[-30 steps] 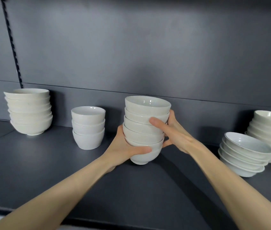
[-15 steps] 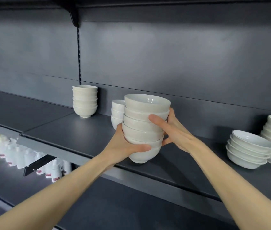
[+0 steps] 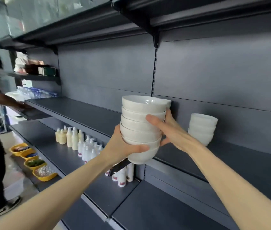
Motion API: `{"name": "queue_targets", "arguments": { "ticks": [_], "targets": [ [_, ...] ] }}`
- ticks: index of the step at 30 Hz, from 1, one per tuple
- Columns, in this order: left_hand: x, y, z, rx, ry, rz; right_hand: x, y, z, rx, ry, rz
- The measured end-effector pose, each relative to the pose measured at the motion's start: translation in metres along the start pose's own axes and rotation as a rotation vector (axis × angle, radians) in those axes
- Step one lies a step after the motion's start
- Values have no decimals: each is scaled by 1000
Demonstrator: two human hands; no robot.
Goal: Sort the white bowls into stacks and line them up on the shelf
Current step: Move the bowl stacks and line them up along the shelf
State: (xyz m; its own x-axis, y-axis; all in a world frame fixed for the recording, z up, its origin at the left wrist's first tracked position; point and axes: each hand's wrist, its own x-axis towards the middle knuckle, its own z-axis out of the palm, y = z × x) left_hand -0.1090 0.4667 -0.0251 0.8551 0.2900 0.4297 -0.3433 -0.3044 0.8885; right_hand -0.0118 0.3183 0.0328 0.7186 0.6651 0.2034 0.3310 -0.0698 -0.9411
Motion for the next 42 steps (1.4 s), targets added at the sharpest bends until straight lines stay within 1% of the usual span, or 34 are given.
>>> {"name": "queue_targets", "arguments": {
  "ticks": [3, 8, 12, 17, 23, 31, 36, 42],
  "targets": [
    [-1, -11, -62, 57, 52, 7, 32, -6, 58, -1, -16, -13],
    [13, -23, -150, 80, 70, 28, 87, -22, 134, -3, -50, -26],
    [42, -38, -210, 48, 81, 30, 142, -35, 175, -22, -54, -60],
    [92, -71, -272, 75, 96, 75, 218, -35, 217, -23, -55, -84],
    [157, -119, -354, 102, 131, 69, 320, -30, 272, -19, -110, -77],
    [234, -163, -467, 107, 182, 86, 451, -39, 350, -24, -167, -106],
    [281, -205, -540, 110, 141, 84, 529, -27, 404, -30, -134, -108],
    [348, -259, -625, 84, 12, 79, 614, -14, 462, -29, -1, -45]
  ]
}}
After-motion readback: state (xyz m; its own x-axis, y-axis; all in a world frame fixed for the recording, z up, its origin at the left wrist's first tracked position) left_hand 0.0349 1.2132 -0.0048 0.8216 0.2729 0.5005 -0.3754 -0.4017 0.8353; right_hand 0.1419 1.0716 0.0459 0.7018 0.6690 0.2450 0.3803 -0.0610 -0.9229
